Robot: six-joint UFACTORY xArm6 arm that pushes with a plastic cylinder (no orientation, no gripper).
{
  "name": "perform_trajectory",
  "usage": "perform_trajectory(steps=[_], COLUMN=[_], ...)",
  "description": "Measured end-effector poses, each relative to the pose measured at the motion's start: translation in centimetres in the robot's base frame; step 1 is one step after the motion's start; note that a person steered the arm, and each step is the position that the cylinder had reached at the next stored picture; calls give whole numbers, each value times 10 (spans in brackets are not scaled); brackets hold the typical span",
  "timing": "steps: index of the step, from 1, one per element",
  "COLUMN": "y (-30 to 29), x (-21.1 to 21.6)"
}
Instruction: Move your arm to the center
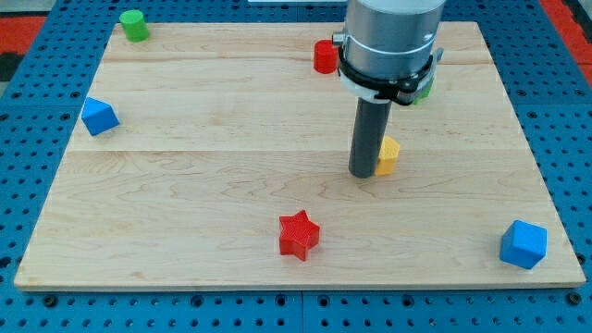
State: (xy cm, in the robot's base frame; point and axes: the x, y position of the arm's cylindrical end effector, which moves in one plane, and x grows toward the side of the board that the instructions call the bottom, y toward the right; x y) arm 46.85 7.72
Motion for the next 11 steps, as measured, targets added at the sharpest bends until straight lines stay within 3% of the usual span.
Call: perform_trajectory(steps=[3, 5, 7, 11], y=[67, 34, 18, -20], x=[-39, -45, -81, -82])
